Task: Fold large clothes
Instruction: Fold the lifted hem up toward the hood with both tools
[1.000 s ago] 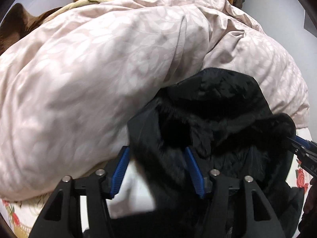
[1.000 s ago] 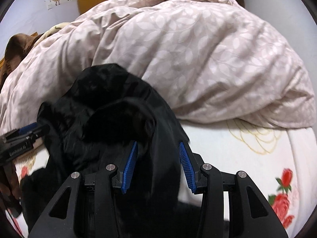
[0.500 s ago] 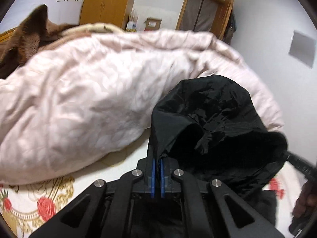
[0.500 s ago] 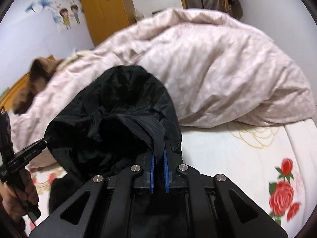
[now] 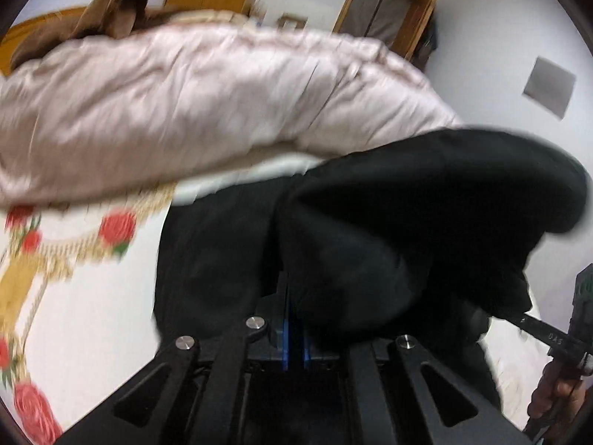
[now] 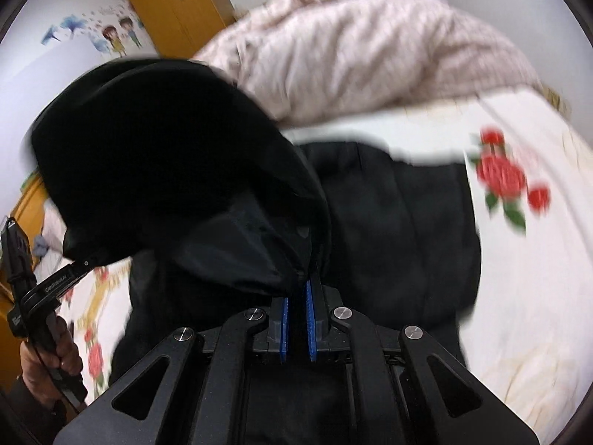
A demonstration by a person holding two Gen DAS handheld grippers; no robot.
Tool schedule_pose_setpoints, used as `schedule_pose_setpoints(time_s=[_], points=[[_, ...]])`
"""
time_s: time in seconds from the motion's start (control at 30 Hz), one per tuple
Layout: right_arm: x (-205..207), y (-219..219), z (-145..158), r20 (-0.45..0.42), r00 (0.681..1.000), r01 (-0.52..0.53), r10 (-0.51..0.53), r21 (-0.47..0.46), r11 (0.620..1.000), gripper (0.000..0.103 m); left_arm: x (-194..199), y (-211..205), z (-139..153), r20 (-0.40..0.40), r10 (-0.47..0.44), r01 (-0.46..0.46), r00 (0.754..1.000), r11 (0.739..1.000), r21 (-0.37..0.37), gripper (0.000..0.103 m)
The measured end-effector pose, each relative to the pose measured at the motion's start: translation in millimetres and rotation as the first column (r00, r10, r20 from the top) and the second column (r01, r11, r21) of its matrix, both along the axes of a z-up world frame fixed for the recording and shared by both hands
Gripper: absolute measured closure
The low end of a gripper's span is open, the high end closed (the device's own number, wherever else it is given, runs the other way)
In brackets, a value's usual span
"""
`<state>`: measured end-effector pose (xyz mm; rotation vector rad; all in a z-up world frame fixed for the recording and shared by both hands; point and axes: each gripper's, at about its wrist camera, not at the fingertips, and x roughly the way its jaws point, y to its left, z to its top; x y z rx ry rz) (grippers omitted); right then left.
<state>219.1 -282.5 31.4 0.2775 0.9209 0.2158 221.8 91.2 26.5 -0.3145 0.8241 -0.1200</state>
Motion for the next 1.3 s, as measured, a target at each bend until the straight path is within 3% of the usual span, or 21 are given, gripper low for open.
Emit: schedule_pose_setpoints(time_s=[0.13,0.3,0.33,0.37,0.4,0.43,0.53,0.67,0.7,0.73,0.83,0.9,0.97,1.03,1.13,1.3], points=[[-20.4,-6.9,-30.4,-0.117,0.993,0.025,-0.025,-0.003,1.000,0.095,-23.9,10.6,-28.3,-0.116,0.023,-0.023,0.993,1.000,0.001,0.094],[-37.7,-25.6,-26.3,-0.125,0.989,0.084,-0.073,0.082,0.993,0.081,-54.3,27.6,-22.4,-0.109,0.064,-0.067,0.992,0.997,-0.028,0.093],[-36.8,-27.8,-23.4,-0.121,0.989,0.094,-0.081,0.111,0.989,0.072,-53.3,30.0,-18.9,-0.100,0.070,-0.075,0.992,0.996,-0.039,0.085],[-34.9,-28.3,-21.7,-0.119,0.989,0.100,-0.084,0.136,0.986,0.065,-50.1,30.5,-15.4,-0.092,0.073,-0.078,0.993,0.996,-0.052,0.067],[-30.0,-27.7,-20.7,-0.120,0.989,0.104,-0.082,0.185,0.977,0.053,-45.3,29.4,-12.4,-0.084,0.077,-0.082,0.994,0.995,-0.062,0.056],[-25.6,-24.8,-20.9,-0.122,0.990,0.101,-0.076,0.219,0.971,0.050,-40.6,26.7,-7.8,-0.067,0.078,-0.083,0.995,0.994,-0.077,0.043],[-8.5,-7.8,-24.1,-0.146,0.988,0.085,-0.041,0.309,0.947,0.050,-20.5,10.1,1.5,-0.026,0.042,-0.044,0.999,0.995,-0.086,0.042],[17.1,22.3,-44.7,-0.207,0.978,0.051,0.022,0.338,0.940,0.051,10.1,-23.6,0.7,-0.012,-0.037,0.036,0.999,0.997,-0.070,0.042],[22.1,28.2,-51.6,-0.234,0.972,0.053,0.028,0.334,0.941,0.079,13.0,-31.5,-1.9,-0.012,-0.058,0.057,0.998,0.996,-0.065,0.042],[24.5,34.8,-58.5,-0.245,0.969,0.052,0.024,0.301,0.952,0.098,13.7,-38.9,-6.5,-0.013,-0.079,0.078,0.997,0.995,-0.054,0.042],[16.5,38.2,-75.0,-0.248,0.969,0.058,0.003,0.239,0.969,0.098,11.4,-51.0,-44.1,-0.076,-0.093,0.093,0.993,0.996,0.002,0.042],[10.5,36.0,-94.0,-0.286,0.958,0.073,-0.011,0.207,0.976,0.098,10.4,-47.4,-81.9,-0.170,-0.069,0.066,0.983,0.998,-0.024,0.042],[7.1,35.7,-106.2,-0.293,0.956,0.069,-0.008,0.198,0.978,0.097,6.6,-47.2,-92.1,-0.165,-0.068,0.064,0.984,0.998,-0.029,0.042],[7.0,39.0,-99.2,-0.283,0.959,0.052,-0.001,0.172,0.984,0.090,4.8,-51.4,-85.6,-0.167,-0.076,0.078,0.983,0.997,0.007,0.042],[2.0,43.2,-70.9,-0.243,0.970,0.031,-0.004,0.110,0.993,0.085,-4.0,-46.1,-64.6,-0.154,-0.091,0.091,0.984,0.996,-0.008,0.043],[-8.1,41.0,-10.0,-0.059,0.998,-0.002,0.004,0.035,0.999,0.085,-8.6,-25.5,-14.3,-0.017,-0.064,0.064,0.998,0.998,-0.008,0.042]])
